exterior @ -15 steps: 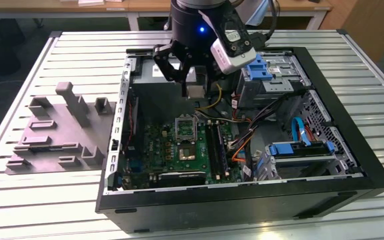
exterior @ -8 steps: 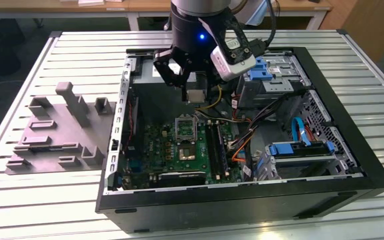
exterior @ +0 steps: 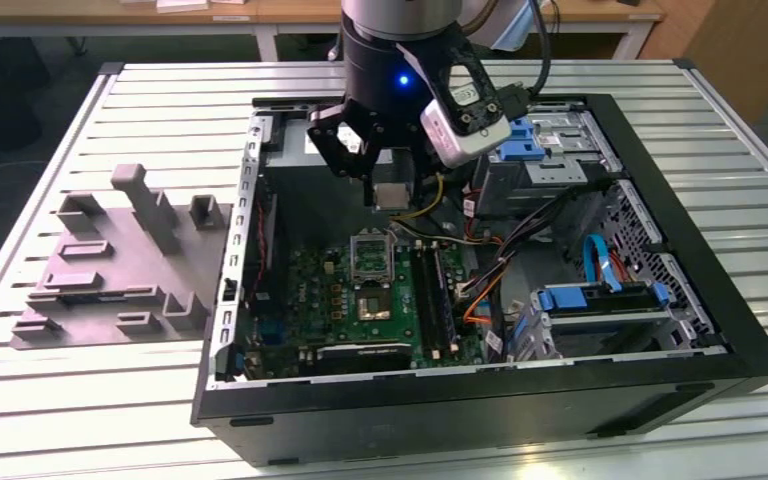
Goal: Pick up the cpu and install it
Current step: 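Place the cpu into insertion slot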
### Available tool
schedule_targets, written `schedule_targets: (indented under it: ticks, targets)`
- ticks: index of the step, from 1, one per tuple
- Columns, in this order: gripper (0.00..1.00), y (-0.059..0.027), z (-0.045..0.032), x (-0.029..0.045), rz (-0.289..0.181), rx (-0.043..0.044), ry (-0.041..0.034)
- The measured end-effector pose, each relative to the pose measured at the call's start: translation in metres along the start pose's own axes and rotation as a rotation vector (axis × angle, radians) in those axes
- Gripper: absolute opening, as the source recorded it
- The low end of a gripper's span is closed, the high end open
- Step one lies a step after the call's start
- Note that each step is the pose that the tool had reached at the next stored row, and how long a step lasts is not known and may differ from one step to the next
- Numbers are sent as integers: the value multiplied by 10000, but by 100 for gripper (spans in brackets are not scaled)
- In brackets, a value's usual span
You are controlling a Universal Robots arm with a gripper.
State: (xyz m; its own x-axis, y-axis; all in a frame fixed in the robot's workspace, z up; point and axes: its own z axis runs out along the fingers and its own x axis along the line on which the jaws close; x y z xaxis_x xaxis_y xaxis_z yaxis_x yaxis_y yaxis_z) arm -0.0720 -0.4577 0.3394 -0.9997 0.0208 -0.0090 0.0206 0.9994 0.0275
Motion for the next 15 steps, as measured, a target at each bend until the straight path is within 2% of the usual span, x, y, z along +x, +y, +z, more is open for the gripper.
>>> schedule_targets:
  ticks: [5, 7, 15]
  targets:
    - [47, 0, 1, 0, 0, -1, 0]
    - [47, -1, 39, 0, 0, -1, 0]
    - [47, -2, 68, 1, 0, -2, -1]
